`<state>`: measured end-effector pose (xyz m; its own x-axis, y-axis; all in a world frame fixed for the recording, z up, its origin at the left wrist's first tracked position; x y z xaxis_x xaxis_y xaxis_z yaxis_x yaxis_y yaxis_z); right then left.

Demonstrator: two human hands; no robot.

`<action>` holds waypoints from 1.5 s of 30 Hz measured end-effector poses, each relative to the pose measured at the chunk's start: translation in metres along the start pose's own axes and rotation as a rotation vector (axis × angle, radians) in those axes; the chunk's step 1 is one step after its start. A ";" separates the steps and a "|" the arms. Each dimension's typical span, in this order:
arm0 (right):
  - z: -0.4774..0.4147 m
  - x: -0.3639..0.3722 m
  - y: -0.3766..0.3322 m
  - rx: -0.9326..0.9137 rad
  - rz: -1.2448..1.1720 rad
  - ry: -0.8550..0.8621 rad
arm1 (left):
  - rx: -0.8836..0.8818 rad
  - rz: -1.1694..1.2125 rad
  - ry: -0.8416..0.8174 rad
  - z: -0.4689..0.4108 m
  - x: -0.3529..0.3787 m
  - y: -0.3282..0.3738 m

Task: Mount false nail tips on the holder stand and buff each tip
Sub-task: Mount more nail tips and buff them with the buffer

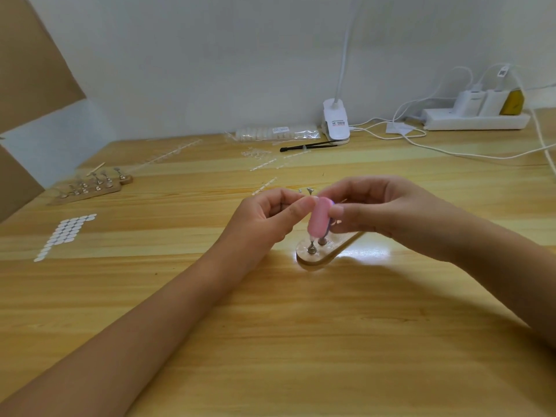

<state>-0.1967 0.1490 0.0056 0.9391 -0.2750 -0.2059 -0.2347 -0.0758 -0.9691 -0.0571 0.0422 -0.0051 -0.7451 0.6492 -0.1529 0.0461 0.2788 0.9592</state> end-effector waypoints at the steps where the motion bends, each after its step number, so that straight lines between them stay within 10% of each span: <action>1: -0.001 -0.001 -0.001 -0.022 -0.040 0.059 | 0.004 0.007 0.004 0.000 0.000 0.000; 45: 0.001 -0.004 -0.015 -0.086 -0.077 0.208 | 0.098 0.022 -0.001 0.000 0.006 0.000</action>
<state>-0.1966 0.1517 0.0213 0.8853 -0.4562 -0.0904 -0.1927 -0.1830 -0.9640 -0.0613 0.0462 -0.0065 -0.7425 0.6567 -0.1321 0.1278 0.3326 0.9344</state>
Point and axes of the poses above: each hand's wrist, its own z-axis away from the middle knuckle, its own x-axis out of the palm, y = z × x, the point moved 5 cm from there along -z, towards the middle knuckle, and after that the axes turned 12 degrees about y, right-handed, at the moved point
